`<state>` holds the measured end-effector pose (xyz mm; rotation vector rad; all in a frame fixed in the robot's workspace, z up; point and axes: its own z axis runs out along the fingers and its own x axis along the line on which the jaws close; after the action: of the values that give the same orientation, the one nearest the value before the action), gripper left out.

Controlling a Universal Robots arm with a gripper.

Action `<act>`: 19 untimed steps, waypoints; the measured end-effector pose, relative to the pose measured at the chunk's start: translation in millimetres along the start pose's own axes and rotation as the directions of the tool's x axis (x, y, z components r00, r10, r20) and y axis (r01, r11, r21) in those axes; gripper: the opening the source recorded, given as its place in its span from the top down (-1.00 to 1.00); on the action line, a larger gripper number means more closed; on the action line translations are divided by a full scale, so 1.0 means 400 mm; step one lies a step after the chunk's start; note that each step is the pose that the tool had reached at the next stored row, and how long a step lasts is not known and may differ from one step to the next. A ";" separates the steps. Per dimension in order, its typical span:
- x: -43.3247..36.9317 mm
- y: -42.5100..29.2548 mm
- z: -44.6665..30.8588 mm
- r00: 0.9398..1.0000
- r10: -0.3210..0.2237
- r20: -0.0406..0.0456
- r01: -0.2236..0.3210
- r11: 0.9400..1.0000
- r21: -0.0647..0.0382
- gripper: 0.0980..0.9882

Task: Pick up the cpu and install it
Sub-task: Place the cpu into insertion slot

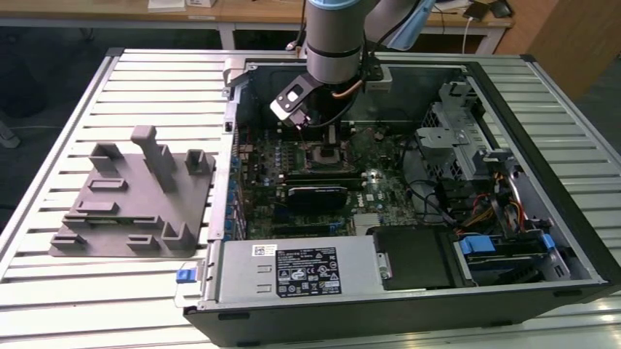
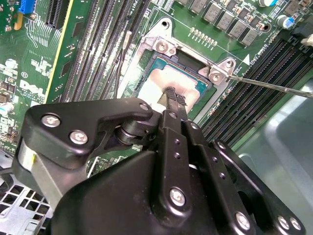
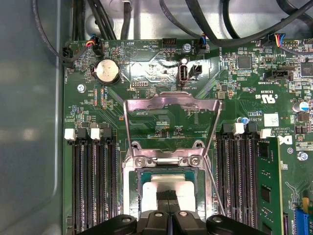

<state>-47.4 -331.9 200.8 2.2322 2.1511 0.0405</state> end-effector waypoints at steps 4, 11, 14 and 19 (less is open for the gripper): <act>0.000 -0.001 0.002 1.000 0.001 0.000 -0.001 1.000 0.000 0.98; 0.000 -0.001 0.009 1.000 0.001 0.000 -0.001 1.000 0.000 0.98; 0.000 -0.001 0.009 1.000 0.001 0.000 -0.001 1.000 0.000 0.98; 0.000 -0.001 0.006 1.000 0.001 -0.001 -0.001 1.000 -0.001 0.98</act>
<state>-47.6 -331.9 198.2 2.2338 2.1499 0.0427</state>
